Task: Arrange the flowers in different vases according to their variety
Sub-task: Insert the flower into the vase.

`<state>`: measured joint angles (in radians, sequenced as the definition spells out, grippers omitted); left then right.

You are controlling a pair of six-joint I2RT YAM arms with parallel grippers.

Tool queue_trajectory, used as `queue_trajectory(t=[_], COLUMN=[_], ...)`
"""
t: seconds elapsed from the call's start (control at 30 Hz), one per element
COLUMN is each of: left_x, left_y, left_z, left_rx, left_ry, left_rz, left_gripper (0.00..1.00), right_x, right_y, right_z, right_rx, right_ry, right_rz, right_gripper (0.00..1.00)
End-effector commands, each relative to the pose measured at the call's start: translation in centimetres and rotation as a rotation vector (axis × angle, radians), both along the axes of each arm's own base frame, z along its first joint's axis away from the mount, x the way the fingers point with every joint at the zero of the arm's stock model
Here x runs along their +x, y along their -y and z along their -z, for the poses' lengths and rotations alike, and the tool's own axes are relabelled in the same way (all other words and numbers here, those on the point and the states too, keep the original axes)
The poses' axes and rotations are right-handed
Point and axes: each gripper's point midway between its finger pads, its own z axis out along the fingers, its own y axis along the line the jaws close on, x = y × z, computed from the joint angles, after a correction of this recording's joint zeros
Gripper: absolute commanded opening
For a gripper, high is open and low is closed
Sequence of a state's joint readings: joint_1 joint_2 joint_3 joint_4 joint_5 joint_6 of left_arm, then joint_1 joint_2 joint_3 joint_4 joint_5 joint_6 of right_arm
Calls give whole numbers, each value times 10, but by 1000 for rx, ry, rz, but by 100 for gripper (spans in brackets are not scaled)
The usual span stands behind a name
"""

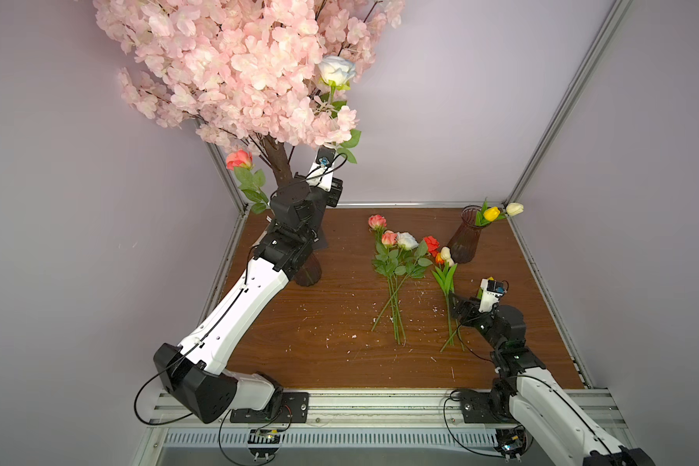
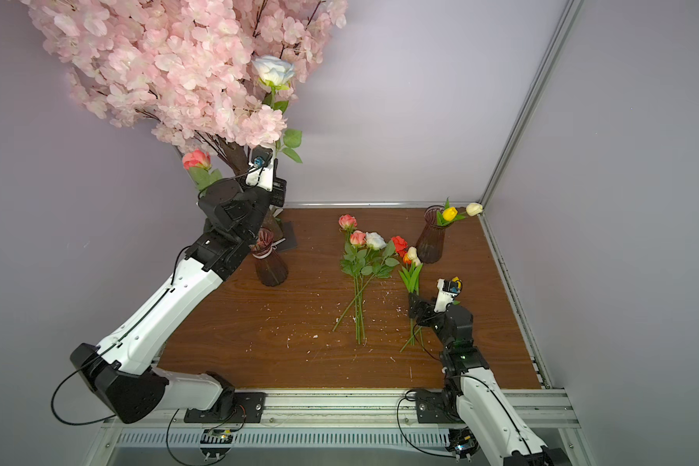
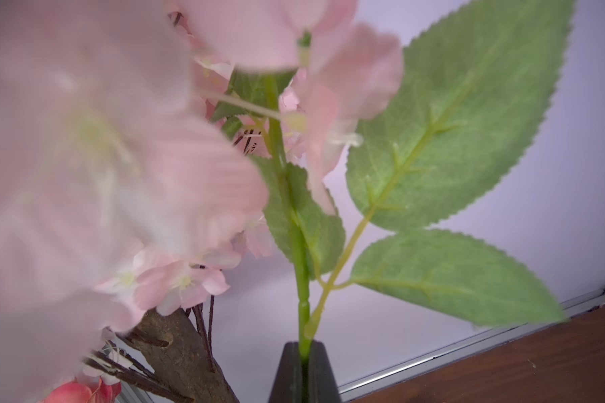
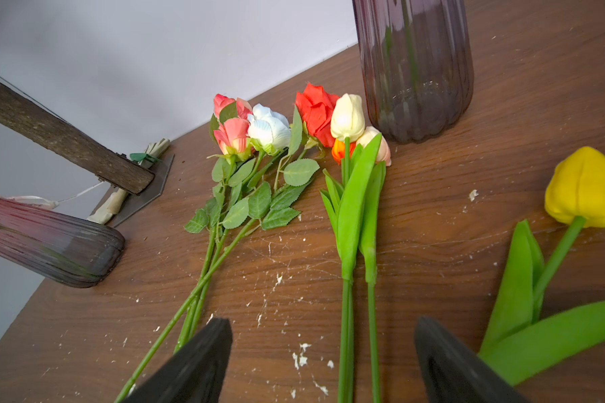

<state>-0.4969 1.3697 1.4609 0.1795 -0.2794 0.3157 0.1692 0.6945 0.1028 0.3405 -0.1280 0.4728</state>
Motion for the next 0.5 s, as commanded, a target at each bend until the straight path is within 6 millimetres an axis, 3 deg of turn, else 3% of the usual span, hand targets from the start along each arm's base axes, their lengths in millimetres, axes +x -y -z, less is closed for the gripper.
queue_trajectory(t=[0.0, 0.47], left_x=[2, 19], left_y=[-8, -61], left_z=[-7, 84], left_rx=[0, -235], left_ry=[73, -21], left_rz=[12, -11], left_gripper=[0, 0], right_x=[5, 4], right_y=[1, 1], right_z=[-14, -13], right_rx=[9, 10], right_ry=[49, 50], right_rz=[18, 15], right_gripper=[89, 89])
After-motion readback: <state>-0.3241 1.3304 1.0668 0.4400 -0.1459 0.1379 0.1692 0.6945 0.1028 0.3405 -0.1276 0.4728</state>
